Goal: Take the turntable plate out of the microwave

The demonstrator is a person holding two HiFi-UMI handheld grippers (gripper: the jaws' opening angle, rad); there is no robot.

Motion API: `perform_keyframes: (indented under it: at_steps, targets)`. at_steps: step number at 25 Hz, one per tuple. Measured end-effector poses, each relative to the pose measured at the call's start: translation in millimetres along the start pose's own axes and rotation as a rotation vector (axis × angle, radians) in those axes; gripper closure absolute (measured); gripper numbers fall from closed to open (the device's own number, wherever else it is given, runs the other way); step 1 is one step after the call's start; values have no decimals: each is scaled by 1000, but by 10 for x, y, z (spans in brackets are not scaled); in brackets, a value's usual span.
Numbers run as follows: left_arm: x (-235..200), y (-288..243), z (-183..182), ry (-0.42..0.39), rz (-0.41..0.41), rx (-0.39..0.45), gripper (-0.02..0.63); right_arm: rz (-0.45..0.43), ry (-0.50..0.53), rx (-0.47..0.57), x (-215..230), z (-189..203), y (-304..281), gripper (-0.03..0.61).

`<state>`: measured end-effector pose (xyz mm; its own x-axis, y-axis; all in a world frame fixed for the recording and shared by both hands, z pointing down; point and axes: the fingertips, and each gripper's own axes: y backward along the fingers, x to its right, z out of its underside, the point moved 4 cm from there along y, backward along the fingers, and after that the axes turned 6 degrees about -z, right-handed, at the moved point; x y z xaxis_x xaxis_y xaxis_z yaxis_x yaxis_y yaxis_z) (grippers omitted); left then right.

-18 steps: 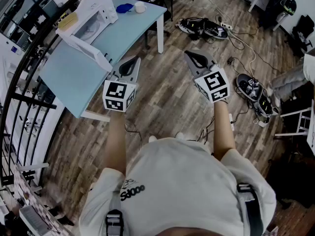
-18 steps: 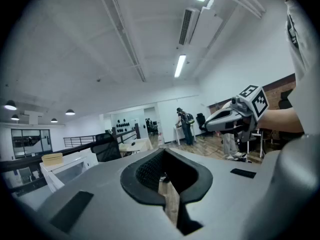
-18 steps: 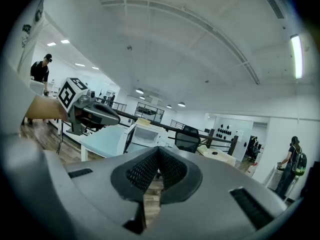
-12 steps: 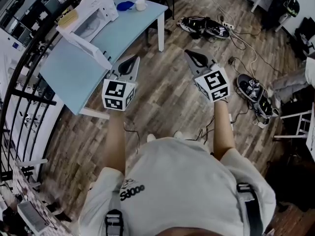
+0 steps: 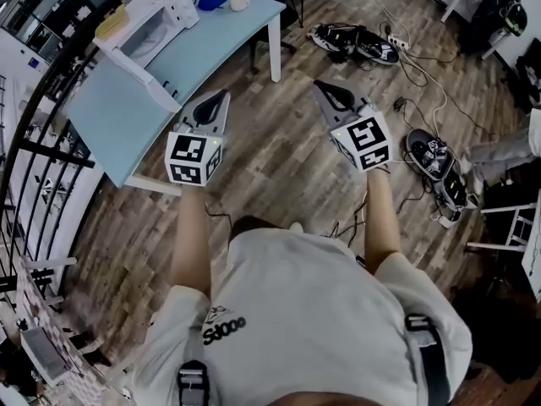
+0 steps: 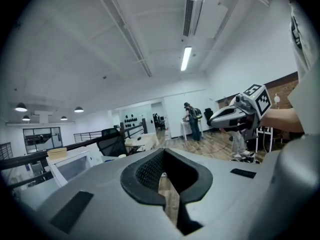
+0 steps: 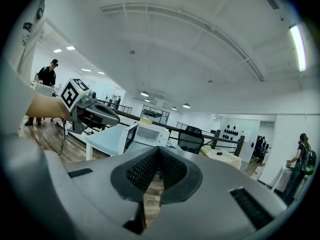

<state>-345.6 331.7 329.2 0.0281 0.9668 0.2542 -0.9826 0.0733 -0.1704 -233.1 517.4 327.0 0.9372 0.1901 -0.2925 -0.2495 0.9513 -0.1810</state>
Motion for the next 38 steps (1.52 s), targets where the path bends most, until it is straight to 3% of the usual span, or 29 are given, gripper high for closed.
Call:
perform_keyframes:
  at_steps: [8, 17, 21, 29, 35, 38]
  targets:
    - [65, -302, -83, -13, -35, -12, 597, -14, -28, 30, 403, 126, -71, 580]
    - [-379, -1181, 202, 60, -37, -29, 597, -12, -44, 12, 1006, 385, -740, 580]
    - [-801, -1781, 281, 91, -63, -26, 597, -34, -56, 5, 1443, 450, -1308, 580]
    - [-2096, -2735, 481, 182, -185, -43, 597, -104, -55, 17, 2175, 247, -2864, 580]
    - [-2814, -3069, 571, 191, -237, -62, 597, -200, -95, 28, 2380, 60, -3804, 580]
    - [-3045, -3104, 615, 199, -267, -73, 597, -246, -63, 24, 2361, -18, -4151, 580]
